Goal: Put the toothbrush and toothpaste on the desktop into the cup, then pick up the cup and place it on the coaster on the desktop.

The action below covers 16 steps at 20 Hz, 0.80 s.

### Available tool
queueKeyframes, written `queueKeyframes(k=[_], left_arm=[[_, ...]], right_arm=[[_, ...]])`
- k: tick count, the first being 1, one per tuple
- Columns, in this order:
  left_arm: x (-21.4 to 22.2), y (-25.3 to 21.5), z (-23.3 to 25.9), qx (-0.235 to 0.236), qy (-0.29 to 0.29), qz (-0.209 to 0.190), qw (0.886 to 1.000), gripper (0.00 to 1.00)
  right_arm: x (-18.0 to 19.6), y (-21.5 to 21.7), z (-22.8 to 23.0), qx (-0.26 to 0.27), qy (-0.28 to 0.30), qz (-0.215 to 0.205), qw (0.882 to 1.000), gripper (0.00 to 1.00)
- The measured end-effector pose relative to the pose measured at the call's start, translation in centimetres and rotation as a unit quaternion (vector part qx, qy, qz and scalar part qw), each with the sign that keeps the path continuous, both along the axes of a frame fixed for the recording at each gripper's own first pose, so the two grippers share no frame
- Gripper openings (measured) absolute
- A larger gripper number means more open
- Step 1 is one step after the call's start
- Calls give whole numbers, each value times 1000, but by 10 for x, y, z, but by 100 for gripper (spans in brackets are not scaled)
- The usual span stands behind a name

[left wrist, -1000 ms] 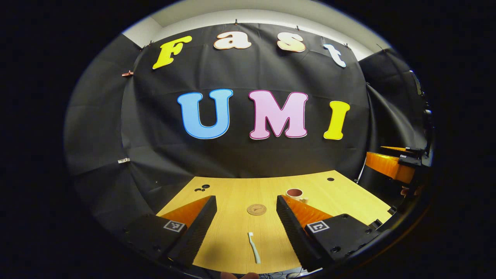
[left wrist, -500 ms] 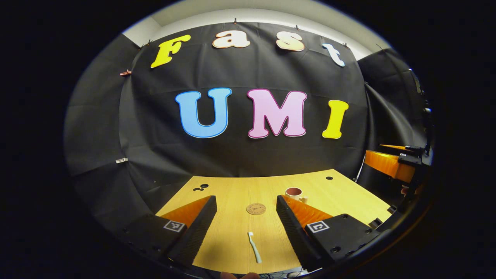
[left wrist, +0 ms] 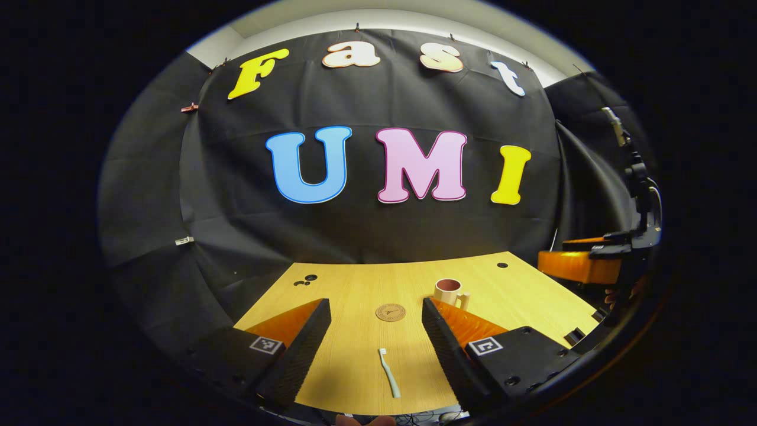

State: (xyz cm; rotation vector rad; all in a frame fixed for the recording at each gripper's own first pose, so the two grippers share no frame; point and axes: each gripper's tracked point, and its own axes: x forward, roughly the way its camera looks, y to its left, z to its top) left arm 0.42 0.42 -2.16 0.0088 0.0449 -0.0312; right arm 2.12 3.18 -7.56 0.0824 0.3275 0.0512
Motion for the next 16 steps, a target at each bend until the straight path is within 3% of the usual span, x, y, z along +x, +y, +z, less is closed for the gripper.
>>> queueKeyframes(k=[3,7,13,16], left_arm=[[0,0,-9,0,7,-5,1000,98],[0,4,-24,5,16,-15,1000,98],[5,4,-57,0,50,-35,998,98],[15,2,-78,-13,76,-42,996,98]], right_arm=[[14,12,-57,19,112,4,993,97],[14,24,-131,16,254,-4,967,99],[30,28,-241,-3,381,-27,924,99],[32,30,-271,-2,411,-35,911,99]])
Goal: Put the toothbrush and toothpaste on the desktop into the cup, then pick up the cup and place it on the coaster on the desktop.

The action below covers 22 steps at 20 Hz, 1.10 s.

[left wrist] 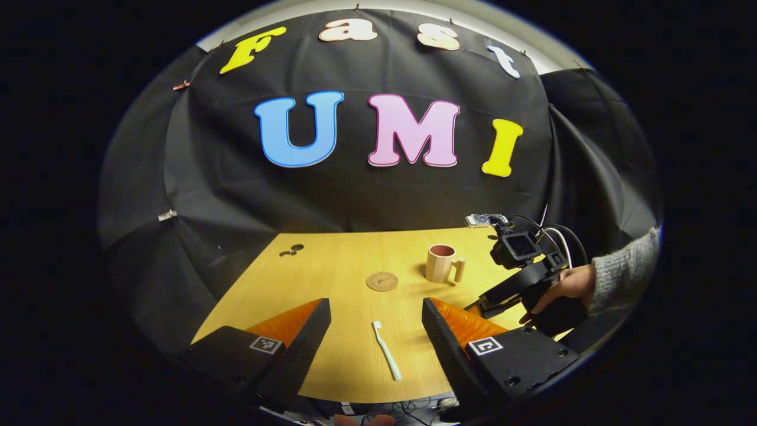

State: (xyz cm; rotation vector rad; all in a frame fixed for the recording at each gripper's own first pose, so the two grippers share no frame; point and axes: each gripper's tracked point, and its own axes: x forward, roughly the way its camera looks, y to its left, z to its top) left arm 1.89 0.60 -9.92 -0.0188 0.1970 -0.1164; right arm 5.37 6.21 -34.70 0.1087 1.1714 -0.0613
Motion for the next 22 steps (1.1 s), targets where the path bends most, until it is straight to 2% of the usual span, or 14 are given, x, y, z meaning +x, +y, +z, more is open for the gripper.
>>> queueKeyframes(k=[3,4,5,6,7,8,9,11,13,16,17,20,21,22], left_arm=[[12,-3,-26,-12,35,-2,999,98],[17,-4,-33,-13,46,1,999,98],[24,-5,-43,-13,56,4,998,99],[30,-6,-50,-14,67,5,998,99],[37,-9,-60,-15,80,6,997,99],[45,-12,-71,-13,97,5,995,99],[51,-13,-82,-12,113,7,994,99],[66,-19,-106,-13,150,4,989,99],[77,-30,-133,-24,198,-6,980,99],[96,-35,-165,-40,258,4,965,99],[101,-34,-170,-44,271,12,962,99],[112,-28,-184,-45,299,35,953,97],[116,-27,-188,-40,309,41,949,97],[118,-26,-194,-34,317,44,947,97]], right_arm=[[0,3,-18,-7,31,1,999,96],[-2,4,-22,-11,41,5,999,92],[-1,4,-26,-15,46,7,999,83],[0,5,-29,-16,51,7,999,79],[0,6,-32,-17,58,4,998,81],[-1,8,-35,-9,64,-1,998,76],[-3,12,-38,1,74,-12,997,67],[-2,10,-37,7,82,-32,996,44],[1,11,-39,11,67,-21,997,34],[2,11,-36,32,44,-17,998,29],[2,10,-35,40,39,-22,998,25],[-6,0,-32,63,26,-34,997,24],[-7,-4,-29,68,18,-34,997,19],[-7,-9,-24,73,6,-36,997,25]])
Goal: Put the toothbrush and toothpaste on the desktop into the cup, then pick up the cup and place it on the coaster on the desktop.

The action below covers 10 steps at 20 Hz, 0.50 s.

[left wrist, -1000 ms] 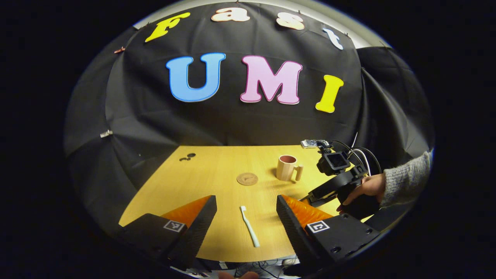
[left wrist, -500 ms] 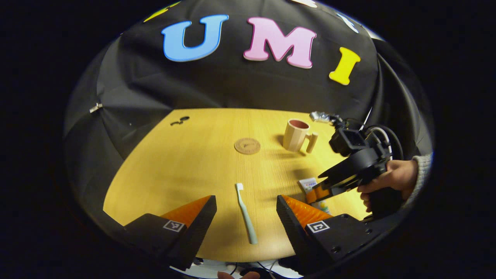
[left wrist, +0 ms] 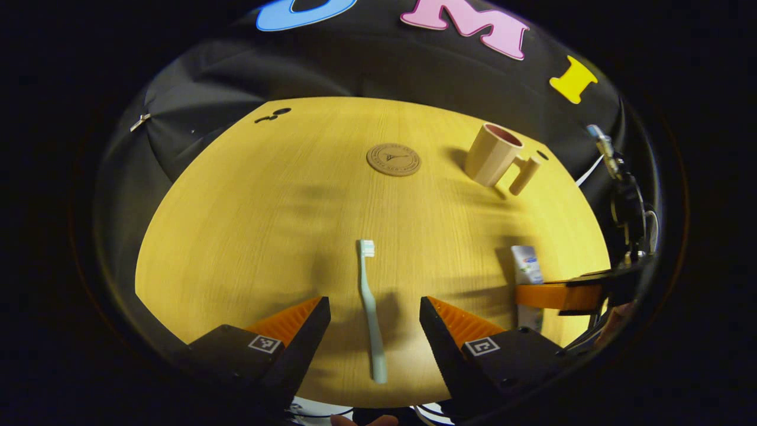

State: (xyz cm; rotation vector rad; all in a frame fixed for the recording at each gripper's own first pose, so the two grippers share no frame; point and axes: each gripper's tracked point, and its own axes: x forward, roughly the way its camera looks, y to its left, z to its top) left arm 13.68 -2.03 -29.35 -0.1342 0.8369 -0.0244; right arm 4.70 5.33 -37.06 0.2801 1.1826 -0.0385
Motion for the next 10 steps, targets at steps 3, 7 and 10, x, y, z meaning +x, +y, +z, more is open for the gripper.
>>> queueKeyframes(k=[3,7,10], left_arm=[[6,1,-10,22,20,0,1000,97],[7,-4,-22,42,60,-8,997,96],[15,-7,-24,45,54,-9,997,90]], right_arm=[[1,-16,18,12,-30,-14,999,24],[4,-33,39,16,-57,-23,998,25],[4,-41,50,26,-69,-29,997,25]])
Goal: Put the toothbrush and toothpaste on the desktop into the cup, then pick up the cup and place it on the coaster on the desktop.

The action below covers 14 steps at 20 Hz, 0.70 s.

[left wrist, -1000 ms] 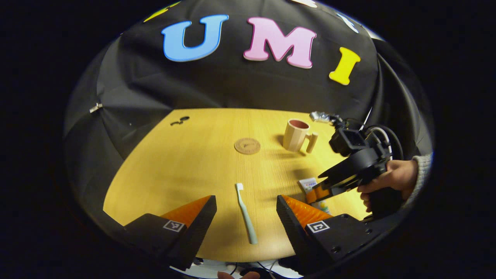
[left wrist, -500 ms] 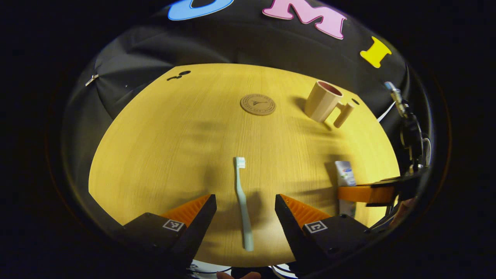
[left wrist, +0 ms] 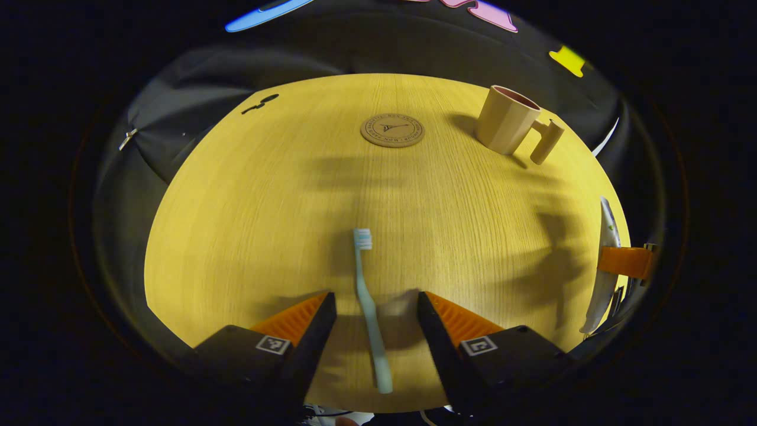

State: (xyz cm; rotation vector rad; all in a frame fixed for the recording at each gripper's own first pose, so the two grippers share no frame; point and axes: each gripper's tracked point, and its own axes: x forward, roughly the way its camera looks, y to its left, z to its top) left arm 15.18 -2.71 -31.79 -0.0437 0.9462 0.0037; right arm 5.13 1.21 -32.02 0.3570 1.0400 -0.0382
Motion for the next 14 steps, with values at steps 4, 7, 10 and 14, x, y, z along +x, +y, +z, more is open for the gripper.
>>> queueKeyframes(k=[4,7,10,14], left_arm=[[1,-3,0,4,15,4,1000,30],[3,-6,2,-7,6,0,1000,13],[1,-11,5,-56,-14,-10,998,7],[-4,-3,23,-86,-55,-7,995,7]], right_arm=[[1,-3,3,11,-6,-8,1000,25],[2,-6,8,13,-16,-16,1000,25],[4,-6,15,23,-35,-18,999,25],[12,-9,35,32,-94,-12,995,25]])
